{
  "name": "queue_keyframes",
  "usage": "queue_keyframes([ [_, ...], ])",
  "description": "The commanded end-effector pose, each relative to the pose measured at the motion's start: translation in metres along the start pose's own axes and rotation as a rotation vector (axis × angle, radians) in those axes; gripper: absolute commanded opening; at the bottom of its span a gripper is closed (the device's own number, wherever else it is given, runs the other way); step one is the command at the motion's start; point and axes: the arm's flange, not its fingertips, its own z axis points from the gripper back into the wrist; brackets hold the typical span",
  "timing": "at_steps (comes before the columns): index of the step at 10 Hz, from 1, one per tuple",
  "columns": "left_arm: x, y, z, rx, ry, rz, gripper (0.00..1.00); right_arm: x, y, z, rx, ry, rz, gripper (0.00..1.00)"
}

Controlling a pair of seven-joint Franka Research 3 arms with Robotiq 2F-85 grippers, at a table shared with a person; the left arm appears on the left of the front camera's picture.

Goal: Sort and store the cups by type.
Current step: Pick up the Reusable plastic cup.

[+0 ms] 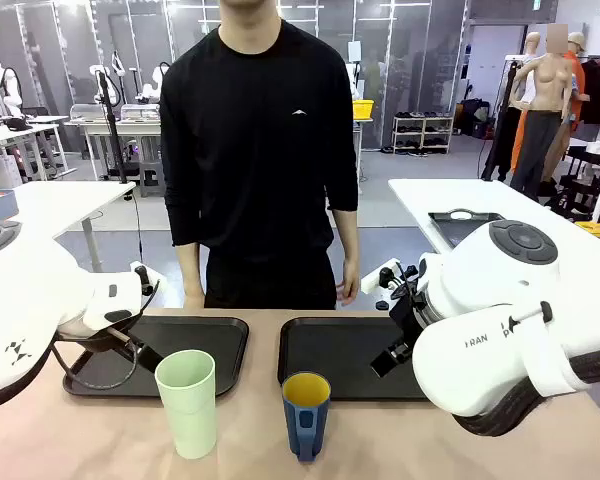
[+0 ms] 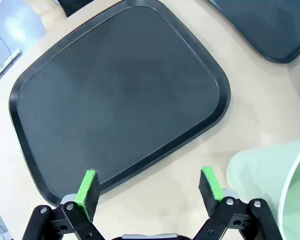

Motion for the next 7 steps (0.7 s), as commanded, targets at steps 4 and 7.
queue_keyframes([
  [4, 0.0001, -0.0001, 0.0, 0.0, 0.0, 0.0, 1.0, 0.0, 0.0, 0.0, 0.0, 0.0, 0.0, 1.0],
  [7, 0.0001, -0.0001, 0.0, 0.0, 0.0, 0.0, 1.0, 0.0, 0.0, 0.0, 0.0, 0.0, 0.0, 1.0],
])
